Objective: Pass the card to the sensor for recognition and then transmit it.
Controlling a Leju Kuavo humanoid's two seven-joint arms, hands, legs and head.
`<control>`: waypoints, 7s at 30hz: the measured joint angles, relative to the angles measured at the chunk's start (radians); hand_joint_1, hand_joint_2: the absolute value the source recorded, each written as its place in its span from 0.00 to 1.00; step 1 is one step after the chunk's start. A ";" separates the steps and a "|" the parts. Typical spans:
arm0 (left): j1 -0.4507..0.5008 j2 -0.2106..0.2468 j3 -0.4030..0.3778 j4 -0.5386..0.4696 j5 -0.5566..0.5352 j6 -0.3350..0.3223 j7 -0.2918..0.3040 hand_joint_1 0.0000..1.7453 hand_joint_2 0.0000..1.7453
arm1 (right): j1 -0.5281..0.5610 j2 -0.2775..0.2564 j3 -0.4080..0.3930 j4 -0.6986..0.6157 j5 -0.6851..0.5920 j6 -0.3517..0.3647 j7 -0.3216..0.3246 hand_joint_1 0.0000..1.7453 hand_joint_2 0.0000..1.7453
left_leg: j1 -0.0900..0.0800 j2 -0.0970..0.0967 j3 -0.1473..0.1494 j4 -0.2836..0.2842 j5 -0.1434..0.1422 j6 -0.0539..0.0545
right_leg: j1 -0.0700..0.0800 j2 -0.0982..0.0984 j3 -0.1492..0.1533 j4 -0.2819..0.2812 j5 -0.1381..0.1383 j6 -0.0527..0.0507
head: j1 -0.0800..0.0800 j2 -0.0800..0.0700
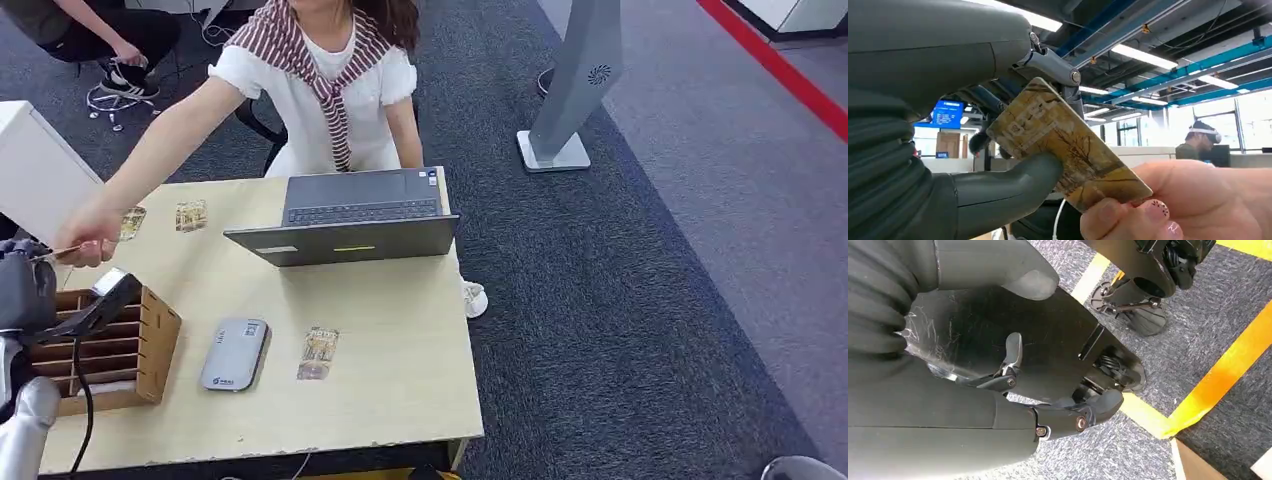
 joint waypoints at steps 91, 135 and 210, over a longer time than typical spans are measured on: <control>0.346 -0.193 -0.338 -0.235 -0.053 -0.094 0.075 1.00 1.00 | -0.001 0.000 0.018 0.011 -0.083 -0.017 -0.012 0.00 1.00 | -0.001 0.000 -0.001 0.001 -0.002 0.002 | 0.000 -0.001 0.000 -0.001 -0.001 0.002 | 0.000 0.000; 0.325 -0.216 -0.219 -0.130 -0.105 -0.165 0.148 1.00 1.00 | -0.004 0.000 0.045 0.012 -0.088 -0.007 -0.010 0.00 1.00 | -0.001 0.000 0.001 0.001 -0.002 0.003 | 0.000 -0.001 0.002 -0.001 0.000 0.002 | 0.000 0.000; 0.352 0.005 -0.138 -0.420 -0.064 0.251 -0.087 0.00 1.00 | -0.002 -0.001 0.064 0.019 -0.218 -0.015 -0.047 0.00 1.00 | -0.003 0.024 0.010 -0.003 -0.010 0.004 | -0.006 0.025 0.001 -0.001 -0.003 0.003 | 0.000 0.000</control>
